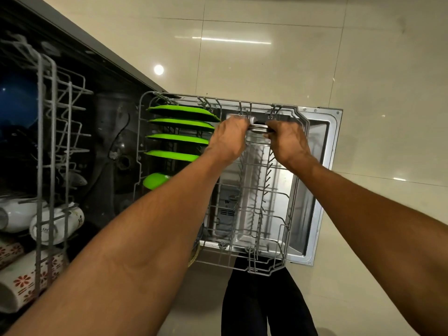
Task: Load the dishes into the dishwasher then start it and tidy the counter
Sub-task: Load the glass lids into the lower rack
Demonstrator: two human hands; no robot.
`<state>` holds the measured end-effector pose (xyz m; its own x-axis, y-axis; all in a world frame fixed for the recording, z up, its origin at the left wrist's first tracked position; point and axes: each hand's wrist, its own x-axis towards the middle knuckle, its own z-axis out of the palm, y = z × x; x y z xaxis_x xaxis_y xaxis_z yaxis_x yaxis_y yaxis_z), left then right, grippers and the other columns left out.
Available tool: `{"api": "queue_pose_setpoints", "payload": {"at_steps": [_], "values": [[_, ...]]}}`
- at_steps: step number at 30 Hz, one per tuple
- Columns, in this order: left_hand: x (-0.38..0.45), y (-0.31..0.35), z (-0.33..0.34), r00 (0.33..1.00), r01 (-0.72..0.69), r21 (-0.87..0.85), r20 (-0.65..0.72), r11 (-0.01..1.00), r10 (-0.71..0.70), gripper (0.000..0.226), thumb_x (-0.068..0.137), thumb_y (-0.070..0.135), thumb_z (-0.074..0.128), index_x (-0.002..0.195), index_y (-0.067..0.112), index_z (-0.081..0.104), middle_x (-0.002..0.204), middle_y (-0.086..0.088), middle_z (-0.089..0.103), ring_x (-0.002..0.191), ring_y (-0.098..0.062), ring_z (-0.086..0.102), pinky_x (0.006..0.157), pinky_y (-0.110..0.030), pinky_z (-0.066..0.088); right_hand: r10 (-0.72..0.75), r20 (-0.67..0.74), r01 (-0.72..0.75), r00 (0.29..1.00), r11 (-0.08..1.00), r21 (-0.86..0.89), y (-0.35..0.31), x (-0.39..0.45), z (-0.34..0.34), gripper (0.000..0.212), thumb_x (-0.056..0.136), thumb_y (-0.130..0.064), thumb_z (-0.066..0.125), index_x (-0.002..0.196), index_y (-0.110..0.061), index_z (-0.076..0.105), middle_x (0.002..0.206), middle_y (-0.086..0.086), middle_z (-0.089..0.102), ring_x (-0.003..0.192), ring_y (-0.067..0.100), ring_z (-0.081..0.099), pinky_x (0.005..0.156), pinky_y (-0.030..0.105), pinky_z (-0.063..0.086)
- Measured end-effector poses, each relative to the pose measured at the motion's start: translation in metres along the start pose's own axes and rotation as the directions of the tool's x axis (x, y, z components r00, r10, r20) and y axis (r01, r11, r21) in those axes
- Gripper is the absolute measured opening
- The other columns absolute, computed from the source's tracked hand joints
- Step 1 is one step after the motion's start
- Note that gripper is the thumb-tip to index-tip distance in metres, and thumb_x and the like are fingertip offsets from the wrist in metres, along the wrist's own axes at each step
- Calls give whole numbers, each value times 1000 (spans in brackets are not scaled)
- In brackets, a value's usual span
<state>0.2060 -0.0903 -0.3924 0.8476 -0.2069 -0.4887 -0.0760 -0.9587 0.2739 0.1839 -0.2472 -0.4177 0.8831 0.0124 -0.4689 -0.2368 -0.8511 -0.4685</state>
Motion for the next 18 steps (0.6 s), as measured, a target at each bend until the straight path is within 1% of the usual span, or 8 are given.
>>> {"api": "queue_pose_setpoints", "payload": {"at_steps": [3, 5, 6, 8, 10, 12, 15, 18], "values": [[-4, 1, 7, 999, 17, -36, 33, 999, -15, 42, 88, -7, 57, 123, 17, 55, 99, -3, 56, 86, -22, 61, 66, -28, 44, 16, 56, -16, 998, 1000, 11, -1, -2, -4, 36, 101, -6, 53, 128, -28, 64, 92, -2, 66, 77, 18, 62, 65, 31, 51], [-6, 2, 12, 998, 10, -37, 58, 999, -8, 56, 85, -9, 57, 134, 16, 48, 123, -7, 57, 110, -27, 60, 87, -34, 53, 20, 52, -21, 998, 1000, 17, -2, -2, -5, 40, 101, -9, 56, 134, -32, 60, 96, -4, 67, 79, 17, 63, 66, 30, 53], [-8, 3, 14, 997, 5, -24, 75, 1000, -3, 66, 84, -9, 57, 143, 15, 40, 139, -10, 50, 126, -30, 53, 104, -38, 47, 14, 41, -14, 999, 1000, 11, -3, -4, -5, 40, 100, -11, 59, 135, -31, 59, 101, -2, 69, 80, 17, 64, 69, 31, 55], [-13, 5, 16, 995, -11, 34, 98, 999, 8, 80, 86, -5, 59, 155, 12, 21, 160, -12, 27, 146, -31, 30, 120, -41, 26, -7, 26, 8, 1000, 1000, -17, -5, -8, -6, 40, 98, -13, 63, 135, -26, 57, 113, 4, 70, 88, 20, 66, 76, 33, 57], [-17, 4, 17, 993, -21, 58, 120, 998, 14, 86, 90, 3, 61, 158, 10, 9, 165, -13, 13, 151, -29, 16, 125, -40, 15, -30, 15, 31, 999, 999, -36, -8, -16, -9, 44, 95, -14, 66, 138, -22, 54, 123, 5, 66, 99, 24, 66, 82, 33, 56], [-24, 3, 19, 992, -25, 78, 126, 997, 15, 88, 92, 9, 61, 158, 8, 3, 166, -14, 8, 153, -28, 10, 125, -41, 12, -49, 13, 50, 999, 997, -64, -11, -26, -12, 51, 95, -18, 67, 142, -23, 50, 134, 6, 60, 114, 26, 62, 89, 34, 52], [-41, 7, 12, 990, -20, 89, 140, 996, 8, 89, 92, 10, 60, 158, 7, -1, 166, -14, 2, 153, -27, 4, 126, -40, 8, -8, 69, 18, 998, 990, -139, -15, -43, -18, 68, 96, -21, 65, 156, -18, 32, 159, 10, 36, 145, 28, 36, 116, 39, 35], [-63, 10, 1, 989, 16, 65, 147, 998, -26, 93, 92, 7, 59, 157, 9, -7, 166, -12, -5, 153, -25, -3, 126, -39, 3, -14, 114, 39, 993, 974, -225, -23, -66, -31, 76, 100, -24, 59, 161, -14, 15, 168, 9, 15, 154, 25, 15, 123, 37, 15]]}}
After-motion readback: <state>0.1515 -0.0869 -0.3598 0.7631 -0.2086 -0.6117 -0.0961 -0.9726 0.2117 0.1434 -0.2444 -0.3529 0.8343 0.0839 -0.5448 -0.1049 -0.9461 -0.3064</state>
